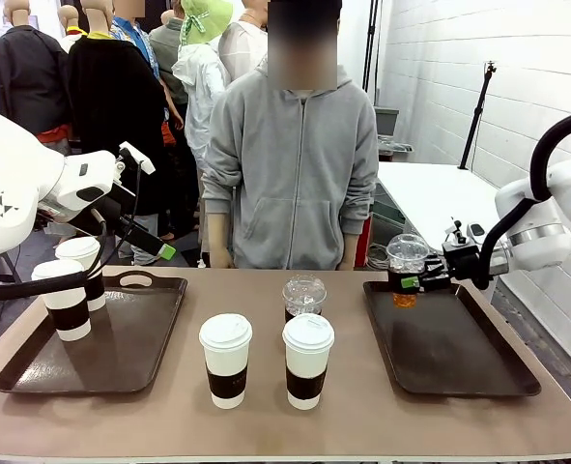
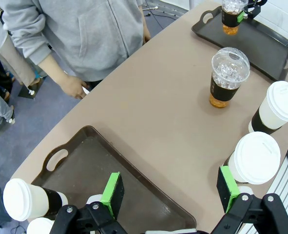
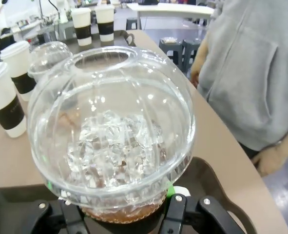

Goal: Distribute the coffee onto the tray.
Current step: Pick up one iced Americano and place it on the right Handle tray.

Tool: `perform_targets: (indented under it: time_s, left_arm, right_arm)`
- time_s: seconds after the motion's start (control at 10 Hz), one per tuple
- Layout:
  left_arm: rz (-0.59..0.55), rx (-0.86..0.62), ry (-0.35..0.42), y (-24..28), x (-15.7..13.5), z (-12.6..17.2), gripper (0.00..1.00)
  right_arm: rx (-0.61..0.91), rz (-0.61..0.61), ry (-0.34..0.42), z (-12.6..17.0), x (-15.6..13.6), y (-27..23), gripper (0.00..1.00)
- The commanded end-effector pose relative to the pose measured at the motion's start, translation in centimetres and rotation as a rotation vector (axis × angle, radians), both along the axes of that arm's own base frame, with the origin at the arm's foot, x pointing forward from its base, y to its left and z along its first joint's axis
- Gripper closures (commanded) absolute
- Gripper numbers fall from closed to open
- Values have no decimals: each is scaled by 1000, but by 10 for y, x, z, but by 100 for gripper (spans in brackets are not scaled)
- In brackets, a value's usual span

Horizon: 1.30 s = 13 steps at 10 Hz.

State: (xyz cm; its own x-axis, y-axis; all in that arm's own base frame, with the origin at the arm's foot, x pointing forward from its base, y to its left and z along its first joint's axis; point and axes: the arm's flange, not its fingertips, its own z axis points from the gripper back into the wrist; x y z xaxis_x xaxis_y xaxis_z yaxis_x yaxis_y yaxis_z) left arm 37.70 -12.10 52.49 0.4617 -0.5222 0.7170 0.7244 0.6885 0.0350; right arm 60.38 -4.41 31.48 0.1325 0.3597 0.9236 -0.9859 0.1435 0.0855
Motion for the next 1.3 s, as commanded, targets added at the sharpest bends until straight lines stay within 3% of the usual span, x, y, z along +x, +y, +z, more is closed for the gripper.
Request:
perform_targets:
  time_s: [0.0, 0.3, 1.2]
  left_arm:
    - [-2, -6, 3, 2, 1, -1, 0]
    - [-2, -6, 3, 2, 1, -1, 0]
    - [-2, -6, 3, 2, 1, -1, 0]
  right_arm:
    - [41, 22, -23, -5, -3, 1, 38]
    - [70, 39, -57, -22, -5, -4, 38]
    - [111, 32, -33, -43, 0, -7, 38]
